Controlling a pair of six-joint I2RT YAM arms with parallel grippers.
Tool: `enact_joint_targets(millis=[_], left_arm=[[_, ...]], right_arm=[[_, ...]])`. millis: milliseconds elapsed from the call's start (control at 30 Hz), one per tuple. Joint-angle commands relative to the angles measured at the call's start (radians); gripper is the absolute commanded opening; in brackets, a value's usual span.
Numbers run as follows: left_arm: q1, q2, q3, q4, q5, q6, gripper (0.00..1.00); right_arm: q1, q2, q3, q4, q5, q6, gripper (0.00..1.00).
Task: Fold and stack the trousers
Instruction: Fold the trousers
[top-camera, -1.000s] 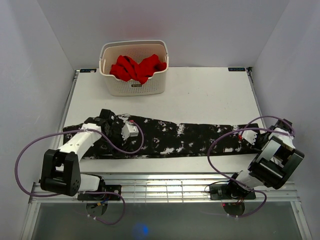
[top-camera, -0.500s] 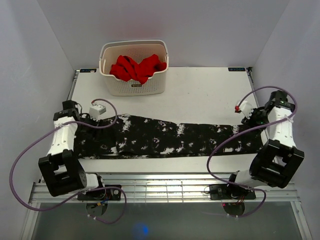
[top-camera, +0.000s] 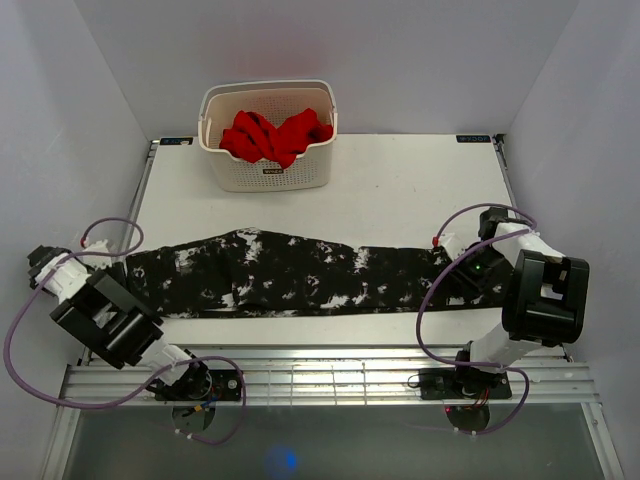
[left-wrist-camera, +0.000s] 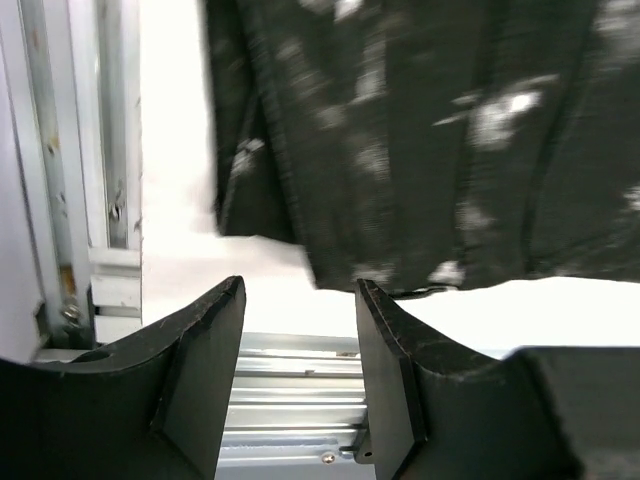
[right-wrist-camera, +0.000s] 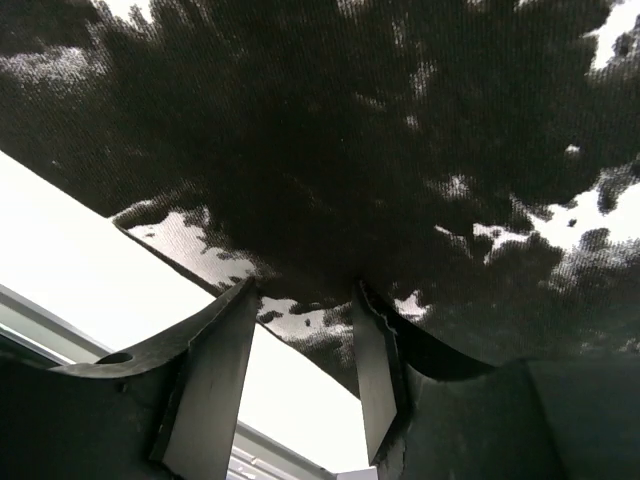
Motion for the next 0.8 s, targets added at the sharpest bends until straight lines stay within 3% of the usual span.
enact_joint_targets(millis=[0,133,633,767], left_arm=[[0.078,0.065,0.034,-0.006,0.036,0.012,0.59],[0.157,0.135,0.025,-0.032,0.107,0.007,0.59],[0.165,0.181,-0.065,0.005,0.339,-0.068,0.59],[0.168,0.167,-0.058,0.015,0.357,-0.083,0.45]], right_arm=[[0.008,0.010,-0.012,0.060,0.055,0.052,0.50],[0.012,0.018,-0.020,0.069,0.081,0.059,0.52],[0.014,0.009,-0.032,0.068,0.113,0.053,0.51],[0.014,0.009,-0.041,0.080,0.155,0.047,0.50]])
